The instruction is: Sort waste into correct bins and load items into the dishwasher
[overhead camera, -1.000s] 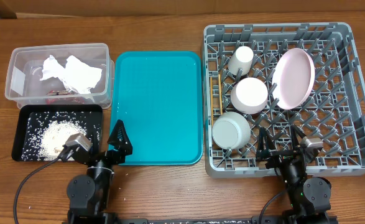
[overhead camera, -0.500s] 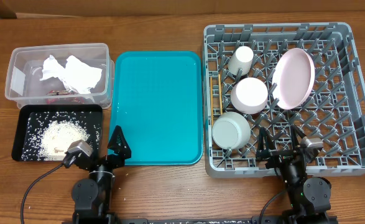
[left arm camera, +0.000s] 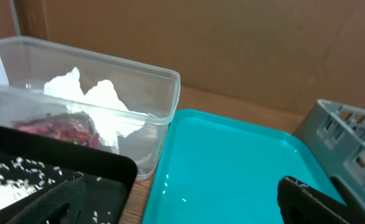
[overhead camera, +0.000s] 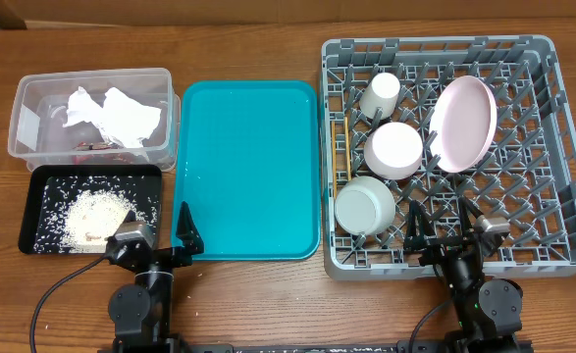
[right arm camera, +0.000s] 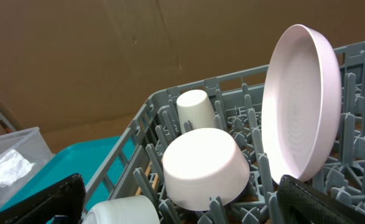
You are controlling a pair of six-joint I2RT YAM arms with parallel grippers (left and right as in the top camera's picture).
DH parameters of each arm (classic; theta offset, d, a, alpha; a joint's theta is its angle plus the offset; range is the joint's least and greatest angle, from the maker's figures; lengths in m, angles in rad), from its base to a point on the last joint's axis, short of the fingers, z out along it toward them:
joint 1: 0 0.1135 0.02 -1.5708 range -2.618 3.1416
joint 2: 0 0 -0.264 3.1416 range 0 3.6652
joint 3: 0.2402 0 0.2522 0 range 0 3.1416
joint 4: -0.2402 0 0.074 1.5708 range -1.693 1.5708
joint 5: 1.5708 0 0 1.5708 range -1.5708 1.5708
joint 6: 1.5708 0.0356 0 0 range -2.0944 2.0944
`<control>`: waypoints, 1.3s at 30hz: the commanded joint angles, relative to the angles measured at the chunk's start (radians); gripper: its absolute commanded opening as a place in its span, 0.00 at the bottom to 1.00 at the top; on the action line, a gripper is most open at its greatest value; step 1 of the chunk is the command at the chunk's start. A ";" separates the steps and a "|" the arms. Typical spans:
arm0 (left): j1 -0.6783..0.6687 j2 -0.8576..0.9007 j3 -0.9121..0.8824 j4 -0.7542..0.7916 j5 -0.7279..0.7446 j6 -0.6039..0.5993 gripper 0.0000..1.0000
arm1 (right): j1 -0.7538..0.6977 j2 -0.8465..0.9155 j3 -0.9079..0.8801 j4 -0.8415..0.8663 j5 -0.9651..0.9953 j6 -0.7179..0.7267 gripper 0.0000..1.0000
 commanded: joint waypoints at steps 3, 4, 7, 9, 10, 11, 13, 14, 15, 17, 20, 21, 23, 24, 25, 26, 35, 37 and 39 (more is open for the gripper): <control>-0.020 -0.014 -0.005 0.000 0.014 0.164 1.00 | -0.003 -0.011 -0.010 0.008 -0.005 -0.003 1.00; -0.023 -0.014 -0.005 0.000 0.014 0.176 1.00 | -0.003 -0.011 -0.010 0.008 -0.005 -0.003 1.00; -0.023 -0.014 -0.005 0.000 0.014 0.184 1.00 | -0.003 -0.011 -0.010 0.008 -0.005 -0.003 1.00; -0.023 -0.014 -0.005 0.000 0.014 0.183 1.00 | -0.003 -0.011 -0.010 0.008 -0.005 -0.003 1.00; -0.023 -0.014 -0.005 0.001 0.014 0.183 1.00 | -0.003 -0.011 -0.010 0.008 -0.005 -0.003 1.00; -0.023 -0.014 -0.005 0.001 0.014 0.183 1.00 | -0.003 -0.011 -0.010 0.008 -0.005 -0.003 1.00; -0.023 -0.014 -0.005 0.001 0.013 0.183 1.00 | -0.003 -0.011 -0.010 0.008 -0.005 -0.003 1.00; -0.023 -0.014 -0.005 0.001 0.013 0.183 1.00 | -0.003 -0.011 -0.010 0.008 -0.005 -0.003 1.00; -0.023 -0.014 -0.005 0.001 0.013 0.183 1.00 | -0.003 -0.011 -0.010 0.008 -0.005 -0.003 1.00; -0.022 -0.014 -0.005 0.001 0.013 0.183 1.00 | -0.003 -0.011 -0.010 0.008 -0.005 -0.003 1.00; -0.022 -0.013 -0.005 0.001 0.013 0.183 1.00 | -0.003 -0.011 -0.010 0.008 -0.005 -0.003 1.00; -0.022 -0.013 -0.005 0.001 0.013 0.183 1.00 | -0.003 -0.011 -0.010 0.008 -0.005 -0.003 1.00; -0.022 -0.013 -0.005 0.001 0.013 0.183 1.00 | -0.003 -0.011 -0.010 0.008 -0.005 -0.003 1.00; -0.022 -0.013 -0.005 0.001 0.013 0.183 1.00 | -0.003 -0.011 -0.010 0.008 -0.005 -0.003 1.00; -0.022 -0.013 -0.005 0.001 0.013 0.183 1.00 | -0.003 -0.011 -0.010 0.008 -0.006 -0.003 1.00; -0.022 -0.013 -0.005 0.001 0.013 0.183 1.00 | -0.003 -0.011 -0.010 0.008 -0.005 -0.003 1.00; -0.022 -0.013 -0.005 0.001 0.013 0.183 1.00 | -0.003 -0.011 -0.010 0.008 -0.005 -0.003 1.00; -0.022 -0.013 -0.005 0.001 0.013 0.183 1.00 | -0.003 -0.011 -0.010 0.008 -0.005 -0.003 1.00; -0.022 -0.013 -0.005 0.001 0.014 0.183 1.00 | -0.003 -0.011 -0.010 0.008 -0.005 -0.003 1.00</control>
